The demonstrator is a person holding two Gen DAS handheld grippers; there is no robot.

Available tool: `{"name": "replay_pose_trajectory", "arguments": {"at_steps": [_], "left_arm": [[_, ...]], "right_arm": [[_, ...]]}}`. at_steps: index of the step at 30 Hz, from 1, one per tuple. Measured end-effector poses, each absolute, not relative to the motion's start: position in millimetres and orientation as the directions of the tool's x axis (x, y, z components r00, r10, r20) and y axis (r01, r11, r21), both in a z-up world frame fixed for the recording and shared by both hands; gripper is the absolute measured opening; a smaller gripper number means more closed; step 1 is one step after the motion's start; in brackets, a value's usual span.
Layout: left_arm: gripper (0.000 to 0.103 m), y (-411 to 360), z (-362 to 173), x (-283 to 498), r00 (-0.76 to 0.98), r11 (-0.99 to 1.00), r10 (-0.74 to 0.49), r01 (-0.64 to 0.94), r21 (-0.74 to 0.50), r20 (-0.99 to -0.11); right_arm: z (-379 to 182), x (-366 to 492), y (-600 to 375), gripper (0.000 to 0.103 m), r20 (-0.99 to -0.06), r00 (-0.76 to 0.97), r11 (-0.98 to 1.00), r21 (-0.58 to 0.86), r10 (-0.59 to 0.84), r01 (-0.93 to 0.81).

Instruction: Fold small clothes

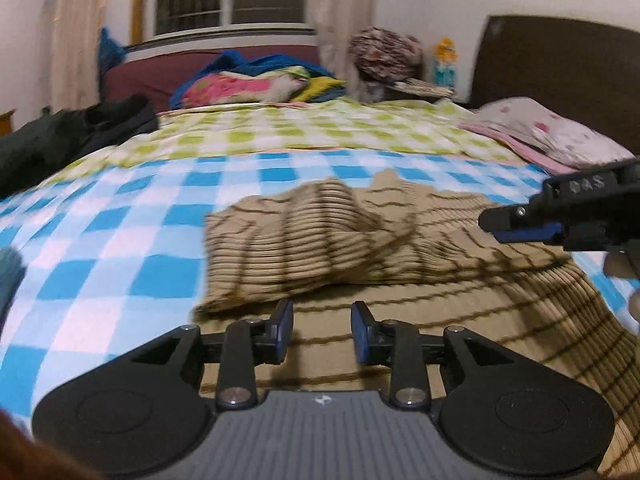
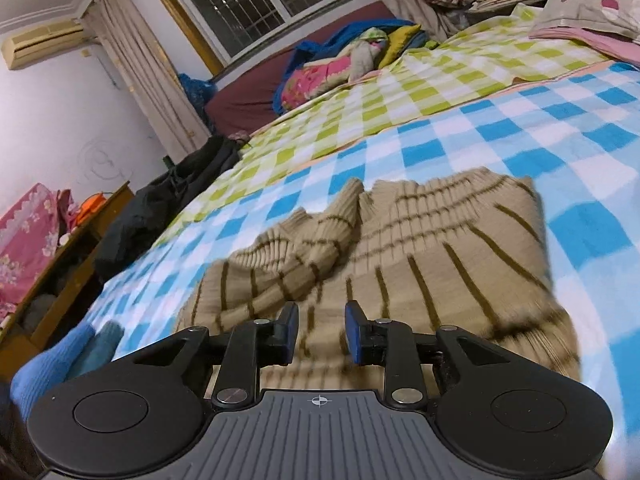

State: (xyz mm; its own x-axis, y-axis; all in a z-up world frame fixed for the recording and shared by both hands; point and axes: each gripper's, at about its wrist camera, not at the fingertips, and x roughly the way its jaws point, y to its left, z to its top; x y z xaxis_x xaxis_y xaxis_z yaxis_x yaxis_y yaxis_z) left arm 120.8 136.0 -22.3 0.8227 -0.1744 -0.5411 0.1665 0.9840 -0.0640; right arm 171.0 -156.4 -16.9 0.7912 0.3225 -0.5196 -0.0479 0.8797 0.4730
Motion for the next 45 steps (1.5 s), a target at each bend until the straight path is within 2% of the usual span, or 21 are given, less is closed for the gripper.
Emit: {"name": "replay_pose_trajectory", "arguments": {"at_steps": [5, 8, 10, 15, 21, 25, 29, 32, 34, 36, 38, 40, 45], "left_arm": [[0.041, 152, -21, 131, 0.842, 0.987, -0.156, 0.121, -0.101, -0.517], [0.047, 158, -20, 141, 0.852, 0.988, -0.152, 0.112, -0.11, -0.501], [0.048, 159, -21, 151, 0.852, 0.989, -0.142, 0.105, -0.101, -0.504], [0.051, 158, -30, 171, 0.837, 0.997, -0.078, 0.067, -0.04, -0.542], [0.056, 178, -36, 183, 0.823, 0.997, 0.039, -0.073, -0.038, -0.566], [0.06, 185, -38, 186, 0.818, 0.995, 0.056, -0.095, -0.039, -0.572], [0.06, 181, -39, 181, 0.821, 0.995, 0.069, -0.097, -0.02, -0.566], [0.06, 181, -38, 178, 0.82, 0.995, 0.065, -0.097, -0.026, -0.568], [0.06, 181, -38, 176, 0.819, 0.995, 0.062, -0.095, -0.028, -0.571], [0.06, 180, -37, 175, 0.818, 0.995, 0.068, -0.098, -0.022, -0.571], [0.06, 180, -36, 175, 0.819, 0.995, 0.068, -0.099, -0.024, -0.569], [0.06, 181, -37, 176, 0.821, 0.994, 0.068, -0.101, -0.028, -0.567], [0.061, 182, -40, 179, 0.821, 0.995, 0.058, -0.094, -0.033, -0.567]], "right_arm": [[-15, 224, -149, 0.027, -0.527, 0.799, 0.884, 0.467, 0.29, -0.013], [-21, 252, -149, 0.027, -0.545, 0.791, 0.881, 0.473, 0.277, 0.018], [-30, 268, -152, 0.031, -0.563, 0.777, 0.861, 0.505, 0.28, 0.055], [-55, 288, -155, 0.032, -0.575, 0.739, 0.791, 0.605, 0.351, 0.095], [-68, 297, -162, 0.031, -0.49, 0.738, 0.649, 0.755, 0.464, 0.094], [-51, 282, -167, 0.012, -0.413, 0.78, 0.608, 0.792, 0.47, 0.053], [-17, 246, -178, 0.007, -0.301, 0.842, 0.605, 0.795, 0.448, -0.038], [3, 219, -182, 0.007, -0.271, 0.863, 0.647, 0.758, 0.426, -0.082], [8, 216, -180, 0.013, -0.321, 0.859, 0.714, 0.697, 0.398, -0.07], [2, 222, -179, 0.014, -0.381, 0.846, 0.747, 0.664, 0.374, -0.031], [-11, 238, -181, 0.022, -0.423, 0.826, 0.73, 0.683, 0.373, 0.019], [-27, 250, -184, 0.035, -0.457, 0.818, 0.725, 0.685, 0.35, 0.073], [-60, 281, -188, 0.037, -0.523, 0.787, 0.689, 0.702, 0.328, 0.18]]}}
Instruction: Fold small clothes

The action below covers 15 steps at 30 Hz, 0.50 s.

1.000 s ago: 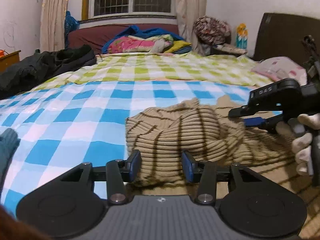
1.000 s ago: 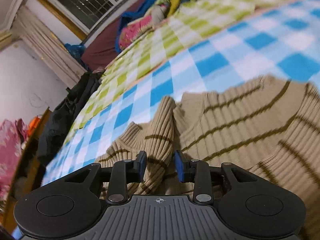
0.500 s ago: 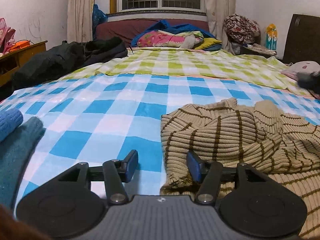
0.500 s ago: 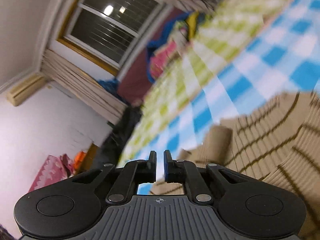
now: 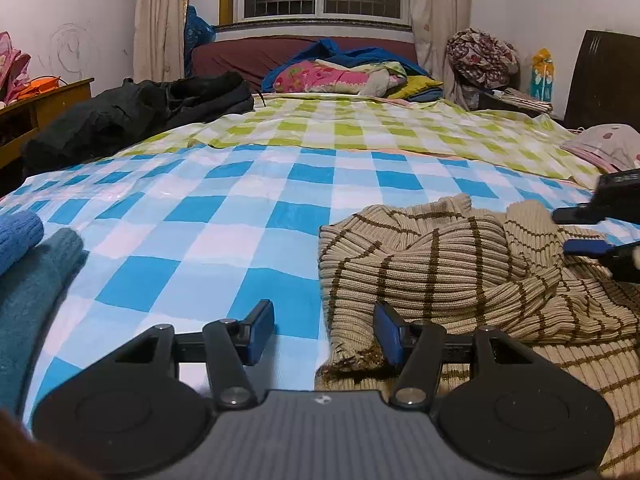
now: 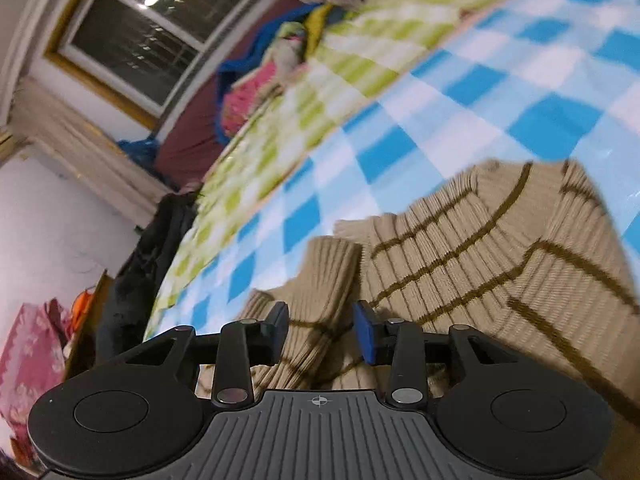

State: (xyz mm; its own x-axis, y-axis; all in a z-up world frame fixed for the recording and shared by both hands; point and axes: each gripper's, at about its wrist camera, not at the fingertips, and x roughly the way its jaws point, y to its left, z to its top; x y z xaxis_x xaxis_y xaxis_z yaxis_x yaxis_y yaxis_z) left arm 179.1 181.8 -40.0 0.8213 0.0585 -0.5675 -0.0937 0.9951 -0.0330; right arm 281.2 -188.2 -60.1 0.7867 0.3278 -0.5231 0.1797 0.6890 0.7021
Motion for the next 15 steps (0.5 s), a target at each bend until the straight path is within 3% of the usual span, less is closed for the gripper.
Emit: {"name": "replay_pose_trajectory", "arguments": {"at_steps": [5, 7, 9, 15], "left_arm": [[0.063, 182, -40, 179, 0.822, 0.996, 0.061, -0.09, -0.023, -0.566], [0.063, 182, -38, 179, 0.822, 0.996, 0.063, -0.091, -0.02, -0.566], [0.063, 182, -35, 176, 0.828, 0.996, 0.061, -0.088, -0.023, -0.557], [0.065, 181, -30, 172, 0.842, 0.995, 0.048, -0.085, -0.044, -0.537]], "right_arm": [[-70, 305, -178, 0.033, -0.534, 0.764, 0.669, 0.72, 0.363, 0.186], [-63, 308, -172, 0.008, -0.546, 0.763, 0.698, 0.694, 0.347, 0.178], [-51, 299, -172, 0.007, -0.522, 0.779, 0.702, 0.695, 0.346, 0.154], [3, 226, -191, 0.007, -0.337, 0.889, 0.713, 0.701, 0.31, 0.017]]}}
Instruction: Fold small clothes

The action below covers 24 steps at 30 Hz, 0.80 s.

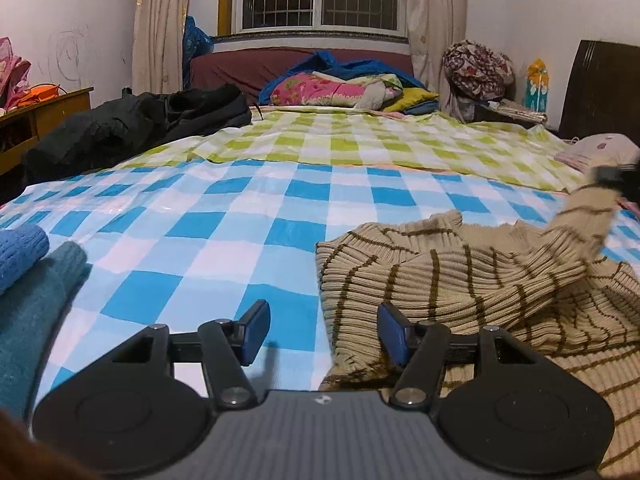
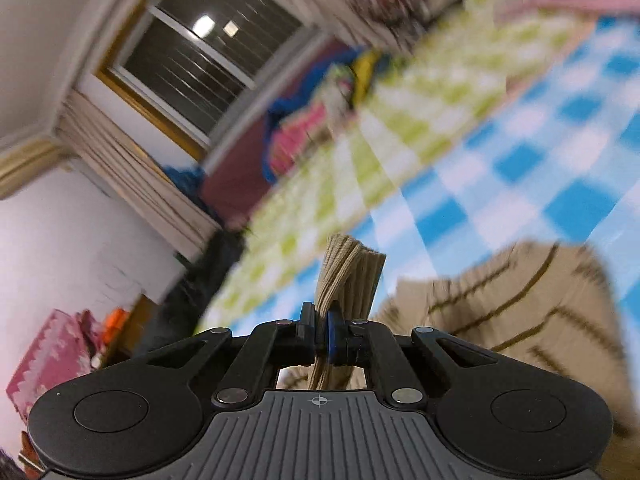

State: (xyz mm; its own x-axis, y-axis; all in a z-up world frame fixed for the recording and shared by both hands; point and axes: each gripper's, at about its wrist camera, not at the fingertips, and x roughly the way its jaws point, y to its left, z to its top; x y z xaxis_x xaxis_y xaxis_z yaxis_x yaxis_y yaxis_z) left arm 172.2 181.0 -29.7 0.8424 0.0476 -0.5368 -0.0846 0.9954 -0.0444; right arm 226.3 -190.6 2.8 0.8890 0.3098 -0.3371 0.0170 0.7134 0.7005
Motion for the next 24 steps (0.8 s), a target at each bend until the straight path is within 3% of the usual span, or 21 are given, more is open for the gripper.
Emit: {"name": "replay_pose_trajectory", "arguments": {"at_steps": [3, 7, 9, 17, 21, 24], "left_arm": [[0.066, 176, -34, 176, 0.832, 0.996, 0.044, -0.079, -0.04, -0.554], [0.068, 172, -40, 180, 0.813, 0.997, 0.066, -0.078, 0.003, -0.578], [0.068, 172, -39, 178, 0.813, 0.997, 0.068, -0.074, 0.013, -0.578], [0.068, 171, -34, 175, 0.829, 0.998, 0.051, -0.059, 0.003, -0.557], [0.068, 168, -29, 175, 0.84, 0.999, 0.039, -0.047, -0.002, -0.54], [0.068, 167, -27, 175, 0.846, 0.999, 0.033, -0.044, -0.008, -0.532]], "right_arm": [[3, 189, -198, 0.007, -0.325, 0.902, 0.729, 0.685, 0.285, 0.017], [-35, 178, -210, 0.01, -0.484, 0.844, 0.733, 0.657, 0.232, 0.175], [-46, 175, -215, 0.011, -0.506, 0.83, 0.719, 0.665, 0.234, 0.203], [-43, 179, -235, 0.019, -0.459, 0.855, 0.667, 0.718, 0.241, 0.198], [-35, 184, -230, 0.007, -0.47, 0.853, 0.702, 0.686, 0.226, 0.192], [-26, 174, -228, 0.006, -0.434, 0.878, 0.719, 0.675, 0.203, 0.167]]}}
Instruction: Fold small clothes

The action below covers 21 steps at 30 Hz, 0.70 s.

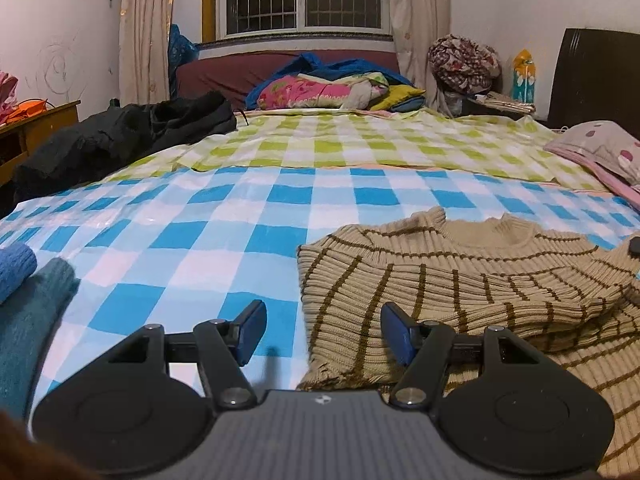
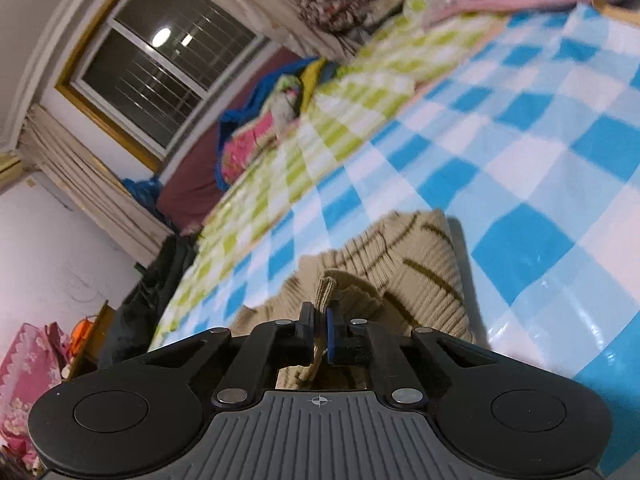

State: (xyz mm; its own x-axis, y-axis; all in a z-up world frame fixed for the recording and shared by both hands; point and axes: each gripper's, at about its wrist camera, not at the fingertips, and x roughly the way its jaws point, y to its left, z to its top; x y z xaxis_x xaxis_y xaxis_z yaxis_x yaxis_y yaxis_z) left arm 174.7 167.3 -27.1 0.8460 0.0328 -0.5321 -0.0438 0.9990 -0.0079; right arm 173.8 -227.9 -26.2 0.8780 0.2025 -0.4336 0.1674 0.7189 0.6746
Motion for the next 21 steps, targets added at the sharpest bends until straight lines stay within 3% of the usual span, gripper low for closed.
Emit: {"name": "replay_pose_trajectory", "arguments": {"at_steps": [2, 6, 17, 21], "left_arm": [[0.069, 166, -30, 176, 0.841, 0.999, 0.033, -0.039, 0.0, -0.54], [0.069, 166, -38, 175, 0.82, 0.999, 0.047, -0.034, 0.034, -0.57], [0.069, 170, -28, 169, 0.85, 0.999, 0.04, -0.043, 0.007, -0.525], [0.069, 166, -22, 176, 0.864, 0.999, 0.021, -0.039, -0.026, -0.503]], "right_arm": [[-27, 166, -225, 0.006, -0.433, 0.881, 0.747, 0.646, 0.189, 0.156], [-51, 163, -229, 0.012, -0.527, 0.832, 0.759, 0.61, 0.172, 0.229], [-26, 142, -232, 0.013, -0.477, 0.873, 0.809, 0.549, 0.096, 0.21], [-20, 157, -216, 0.013, -0.468, 0.87, 0.835, 0.533, 0.155, 0.138]]}}
